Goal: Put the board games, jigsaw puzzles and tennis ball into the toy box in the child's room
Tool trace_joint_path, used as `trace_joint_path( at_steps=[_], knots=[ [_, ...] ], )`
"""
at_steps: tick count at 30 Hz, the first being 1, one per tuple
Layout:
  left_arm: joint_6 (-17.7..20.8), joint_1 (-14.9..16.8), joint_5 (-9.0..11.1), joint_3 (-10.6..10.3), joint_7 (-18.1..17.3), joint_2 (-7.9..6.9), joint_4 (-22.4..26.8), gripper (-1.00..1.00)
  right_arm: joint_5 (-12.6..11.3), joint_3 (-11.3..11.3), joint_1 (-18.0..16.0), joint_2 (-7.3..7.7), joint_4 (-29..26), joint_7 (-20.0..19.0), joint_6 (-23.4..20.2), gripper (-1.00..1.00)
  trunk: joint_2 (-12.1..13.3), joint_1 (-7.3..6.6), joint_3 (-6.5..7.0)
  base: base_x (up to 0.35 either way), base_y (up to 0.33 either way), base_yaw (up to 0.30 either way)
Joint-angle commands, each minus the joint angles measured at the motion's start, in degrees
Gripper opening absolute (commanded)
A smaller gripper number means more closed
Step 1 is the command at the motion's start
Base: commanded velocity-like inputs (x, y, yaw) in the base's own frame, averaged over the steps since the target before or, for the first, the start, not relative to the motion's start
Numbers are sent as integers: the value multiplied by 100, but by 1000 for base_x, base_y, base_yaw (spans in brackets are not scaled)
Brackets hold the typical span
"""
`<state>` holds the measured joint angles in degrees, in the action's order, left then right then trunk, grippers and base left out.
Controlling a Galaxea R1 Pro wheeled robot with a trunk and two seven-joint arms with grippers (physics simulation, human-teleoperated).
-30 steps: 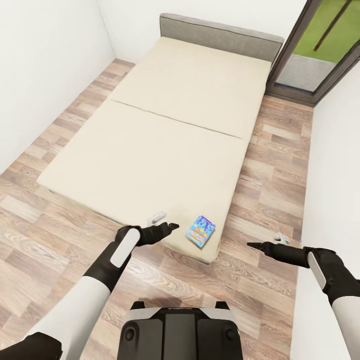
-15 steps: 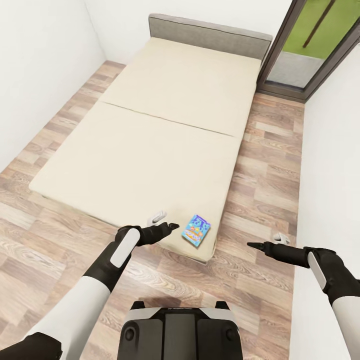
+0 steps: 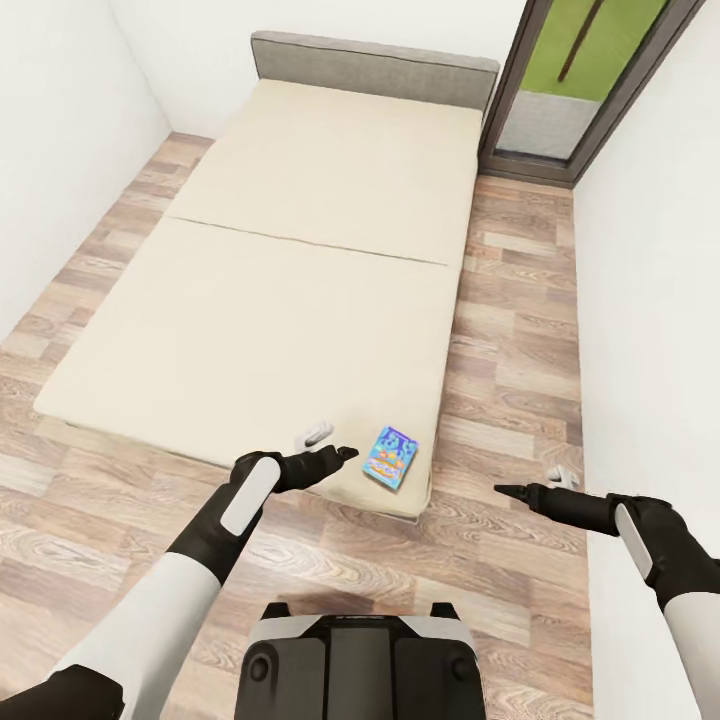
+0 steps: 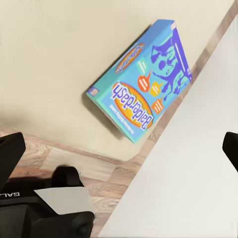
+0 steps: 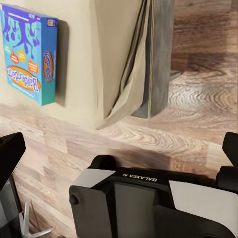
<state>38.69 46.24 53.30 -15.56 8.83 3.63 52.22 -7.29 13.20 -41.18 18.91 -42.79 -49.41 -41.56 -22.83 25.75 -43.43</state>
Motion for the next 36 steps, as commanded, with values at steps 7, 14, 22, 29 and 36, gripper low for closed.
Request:
trace_joint_path(
  at_steps=[7,14,22,29,36],
  knots=[
    [9,0,64,-9,53,3,8,100,-18,12,-4,2,-1,-8,-37,100,-9,3,-6,4,266,-276],
    [7,0,66,-10,56,3,8,100,-21,15,-4,9,-1,-8,-37,100,-9,3,-6,6,122,-218],
    [7,0,61,-9,57,1,8,100,-25,15,-4,14,-1,-8,-37,100,-9,3,-6,2,33,-67],
    [4,-4,58,-21,57,10,1,100,-24,15,-4,16,-1,-8,-37,100,-9,3,-6,4,7,-15],
    [-17,-13,-68,-21,60,14,-5,100,-26,16,-4,16,-1,-8,-37,100,-9,3,-6,125,2,-3]
  ],
)
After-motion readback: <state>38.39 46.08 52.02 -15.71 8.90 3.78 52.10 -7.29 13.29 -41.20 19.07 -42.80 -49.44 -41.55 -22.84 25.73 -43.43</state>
